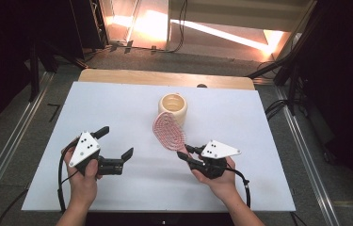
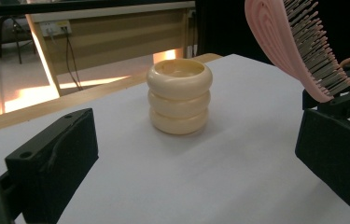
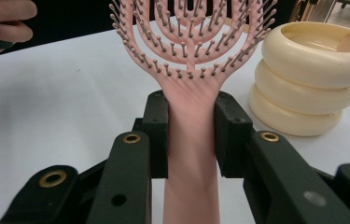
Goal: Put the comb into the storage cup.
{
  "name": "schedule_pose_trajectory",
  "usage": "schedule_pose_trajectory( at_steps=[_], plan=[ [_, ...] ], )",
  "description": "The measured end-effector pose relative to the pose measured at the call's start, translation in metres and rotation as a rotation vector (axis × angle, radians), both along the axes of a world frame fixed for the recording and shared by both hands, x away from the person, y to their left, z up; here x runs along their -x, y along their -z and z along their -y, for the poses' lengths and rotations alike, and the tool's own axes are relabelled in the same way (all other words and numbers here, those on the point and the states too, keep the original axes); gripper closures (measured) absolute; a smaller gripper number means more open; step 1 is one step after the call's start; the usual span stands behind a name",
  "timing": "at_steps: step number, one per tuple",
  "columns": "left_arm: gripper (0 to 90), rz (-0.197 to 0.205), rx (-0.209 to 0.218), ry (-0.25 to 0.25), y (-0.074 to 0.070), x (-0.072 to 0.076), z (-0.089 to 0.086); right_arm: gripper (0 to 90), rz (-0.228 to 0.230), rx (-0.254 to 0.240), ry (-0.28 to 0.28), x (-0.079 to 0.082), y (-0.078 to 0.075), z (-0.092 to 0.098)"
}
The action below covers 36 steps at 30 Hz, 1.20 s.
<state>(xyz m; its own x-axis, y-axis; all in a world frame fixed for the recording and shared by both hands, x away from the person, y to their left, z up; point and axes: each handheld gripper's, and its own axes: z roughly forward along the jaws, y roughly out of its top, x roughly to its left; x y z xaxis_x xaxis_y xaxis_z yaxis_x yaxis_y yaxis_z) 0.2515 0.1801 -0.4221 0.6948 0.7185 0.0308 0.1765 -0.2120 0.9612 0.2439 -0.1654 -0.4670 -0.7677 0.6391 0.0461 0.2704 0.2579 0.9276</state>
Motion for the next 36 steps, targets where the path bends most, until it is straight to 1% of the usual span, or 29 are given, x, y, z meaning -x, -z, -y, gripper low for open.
schedule_pose_trajectory(
  at_steps=[11, 17, 21, 23, 25, 27, 30, 31, 36],
  plan=[
    [0.0, 0.003, 0.011, 0.049, -0.006, -0.004, 0.021, 68.1, 0.011, -0.003, 0.005, 0.001, 0.000, 0.001],
    [0.0, 0.007, 0.044, 0.074, -0.008, -0.004, 0.030, 68.1, 0.013, -0.006, 0.007, 0.002, 0.000, 0.002],
    [0.0, -0.004, 0.048, 0.084, -0.009, -0.006, 0.036, 68.1, 0.018, -0.005, 0.006, 0.002, 0.000, 0.002],
    [0.8, -0.008, 0.059, 0.084, -0.010, -0.006, 0.038, 68.1, 0.017, -0.004, 0.006, 0.002, 0.000, 0.002],
    [4.1, -0.010, 0.068, 0.080, -0.010, -0.006, 0.041, 68.1, 0.016, -0.004, 0.005, 0.002, 0.001, 0.001],
    [4.2, -0.017, 0.078, 0.091, -0.011, -0.006, 0.044, 68.1, 0.016, -0.003, 0.006, 0.002, 0.001, 0.001],
    [4.6, -0.026, 0.080, 0.099, -0.012, -0.007, 0.049, 68.1, 0.018, -0.001, 0.006, 0.002, 0.001, 0.000],
    [5.3, -0.031, 0.088, 0.104, -0.012, -0.007, 0.051, 68.1, 0.017, -0.002, 0.006, 0.002, 0.001, 0.000],
    [7.3, -0.045, 0.097, 0.130, -0.013, -0.008, 0.059, 68.1, 0.023, -0.001, 0.007, 0.003, 0.001, 0.001]
  ],
)
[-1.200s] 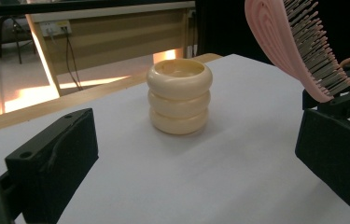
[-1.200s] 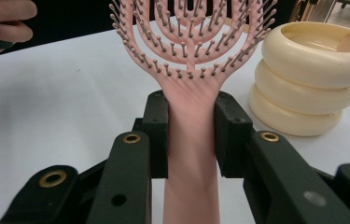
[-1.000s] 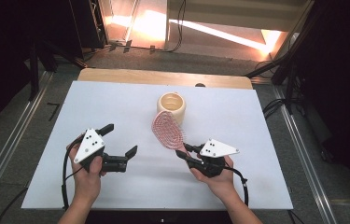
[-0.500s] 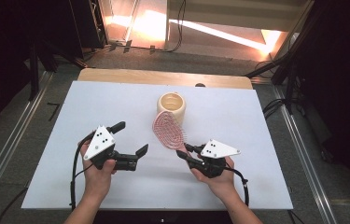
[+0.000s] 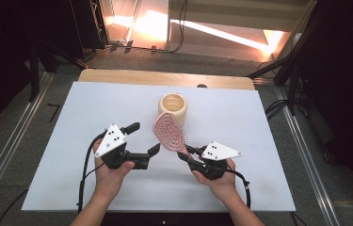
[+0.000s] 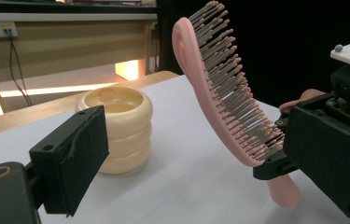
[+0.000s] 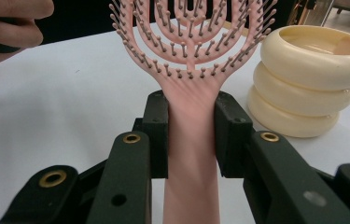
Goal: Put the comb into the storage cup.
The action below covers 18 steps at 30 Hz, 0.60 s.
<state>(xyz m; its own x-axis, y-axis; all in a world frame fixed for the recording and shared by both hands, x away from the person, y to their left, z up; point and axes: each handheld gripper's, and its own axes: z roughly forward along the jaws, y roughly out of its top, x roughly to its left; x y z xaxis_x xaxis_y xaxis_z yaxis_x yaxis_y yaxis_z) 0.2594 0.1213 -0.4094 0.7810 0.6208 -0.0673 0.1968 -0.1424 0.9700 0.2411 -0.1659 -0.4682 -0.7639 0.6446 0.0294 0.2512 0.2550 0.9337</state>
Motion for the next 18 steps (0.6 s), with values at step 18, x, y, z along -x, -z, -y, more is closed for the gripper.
schedule_pose_trajectory(
  at_steps=[18],
  plan=[
    [27.1, -0.085, 0.018, 0.018, 0.002, -0.005, 0.026, 68.0, 0.008, 0.010, -0.013, 0.002, 0.001, -0.004]
  ],
)
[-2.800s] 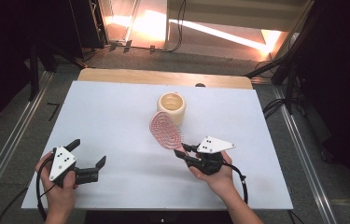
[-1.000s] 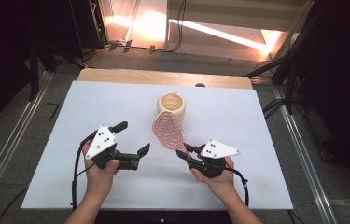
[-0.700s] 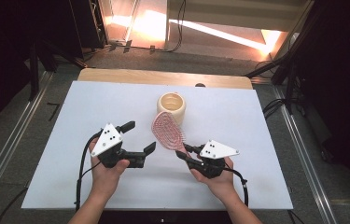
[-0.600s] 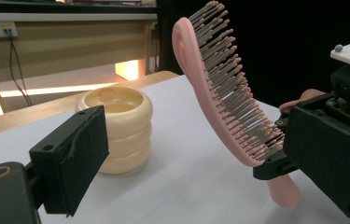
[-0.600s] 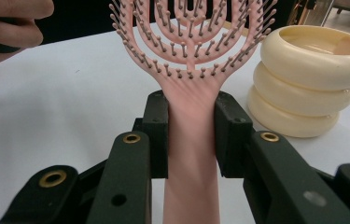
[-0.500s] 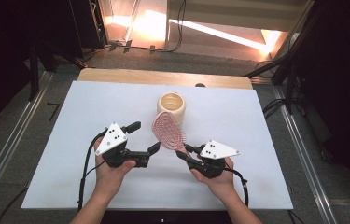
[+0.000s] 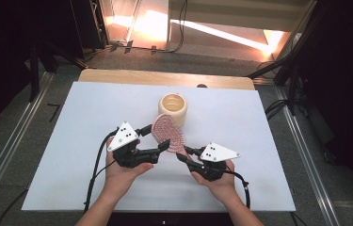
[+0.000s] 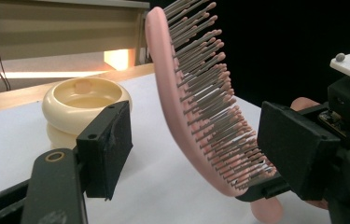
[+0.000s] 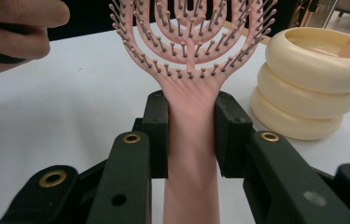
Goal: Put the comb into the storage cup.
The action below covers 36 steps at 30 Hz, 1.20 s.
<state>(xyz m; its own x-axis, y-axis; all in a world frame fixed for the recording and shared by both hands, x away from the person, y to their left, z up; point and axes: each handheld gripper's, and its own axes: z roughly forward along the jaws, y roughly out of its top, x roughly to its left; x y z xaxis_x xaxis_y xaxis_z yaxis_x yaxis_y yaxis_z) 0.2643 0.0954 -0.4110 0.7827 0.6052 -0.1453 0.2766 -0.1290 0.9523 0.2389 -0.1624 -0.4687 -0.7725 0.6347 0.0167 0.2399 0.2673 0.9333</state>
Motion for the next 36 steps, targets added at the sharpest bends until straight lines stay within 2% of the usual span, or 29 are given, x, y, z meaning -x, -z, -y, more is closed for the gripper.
schedule_pose_trajectory(
  at_steps=[11, 16, 24, 36],
  plan=[
    [31.7, -0.024, 0.009, 0.005, 0.000, -0.003, 0.012, 68.1, 0.019, 0.011, -0.011, 0.003, 0.001, -0.006],
    [36.8, -0.030, 0.028, 0.009, 0.000, -0.003, 0.015, 68.1, 0.029, 0.014, -0.013, 0.004, 0.001, -0.008],
    [42.7, -0.051, 0.035, 0.016, 0.002, -0.005, 0.017, 68.1, 0.041, 0.014, -0.014, 0.006, 0.001, -0.009],
    [49.6, -0.104, 0.059, 0.031, 0.004, -0.008, 0.018, 68.0, 0.053, 0.019, 0.004, 0.007, 0.001, -0.010]
  ],
)
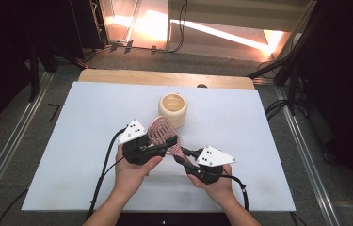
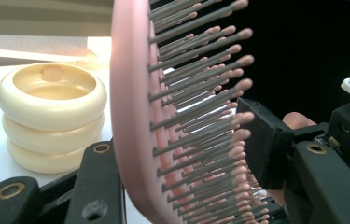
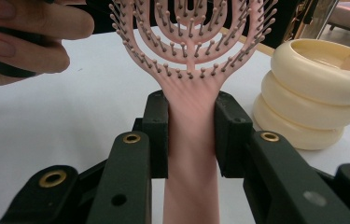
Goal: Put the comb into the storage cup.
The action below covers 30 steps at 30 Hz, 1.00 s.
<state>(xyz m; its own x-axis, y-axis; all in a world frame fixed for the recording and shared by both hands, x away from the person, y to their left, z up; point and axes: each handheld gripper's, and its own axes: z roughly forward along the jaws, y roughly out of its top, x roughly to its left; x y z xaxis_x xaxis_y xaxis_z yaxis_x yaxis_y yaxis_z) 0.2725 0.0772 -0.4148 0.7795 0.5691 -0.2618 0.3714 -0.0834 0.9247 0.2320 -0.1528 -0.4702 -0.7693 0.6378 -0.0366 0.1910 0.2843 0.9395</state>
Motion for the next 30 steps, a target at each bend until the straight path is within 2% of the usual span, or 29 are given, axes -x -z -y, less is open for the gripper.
schedule_pose_trajectory(
  at_steps=[6, 9, 14, 15, 20, 23, 24, 26, 27, 29, 30],
  plan=[
    [55.1, -0.021, 0.013, 0.022, 0.000, 0.000, 0.002, 68.0, 0.009, -0.009, 0.004, 0.001, 0.001, -0.001],
    [57.1, -0.013, 0.023, 0.034, -0.002, 0.002, 0.002, 68.1, 0.025, -0.008, -0.001, 0.002, 0.001, -0.002],
    [61.5, 0.004, 0.039, 0.081, -0.004, 0.004, 0.003, 68.3, 0.033, -0.005, -0.004, 0.004, 0.002, -0.004],
    [62.6, 0.004, 0.040, 0.091, -0.006, 0.005, 0.004, 68.3, 0.050, 0.000, 0.004, 0.005, 0.003, -0.005],
    [62.9, 0.036, 0.040, 0.104, -0.011, 0.008, 0.003, 66.8, 0.060, -0.038, -0.024, 0.003, 0.001, -0.002],
    [63.2, 0.051, 0.028, 0.084, -0.013, 0.007, 0.002, 53.4, 0.079, -0.078, -0.004, 0.004, -0.001, 0.001],
    [63.2, 0.048, 0.033, 0.086, -0.012, 0.006, 0.001, 43.2, 0.094, -0.087, 0.015, 0.005, -0.004, 0.003],
    [63.2, 0.052, 0.035, 0.087, -0.013, 0.005, -0.001, 35.9, 0.097, -0.089, 0.040, 0.005, -0.006, 0.006],
    [63.2, 0.054, 0.035, 0.085, -0.013, 0.005, -0.001, 35.9, 0.097, -0.089, 0.040, 0.005, -0.006, 0.006],
    [63.3, 0.056, 0.026, 0.078, -0.014, 0.005, -0.002, 25.3, 0.045, -0.126, 0.036, 0.002, -0.007, 0.011],
    [63.3, 0.058, 0.021, 0.077, -0.014, 0.005, -0.003, 25.3, 0.045, -0.126, 0.036, 0.002, -0.007, 0.011]
  ],
)
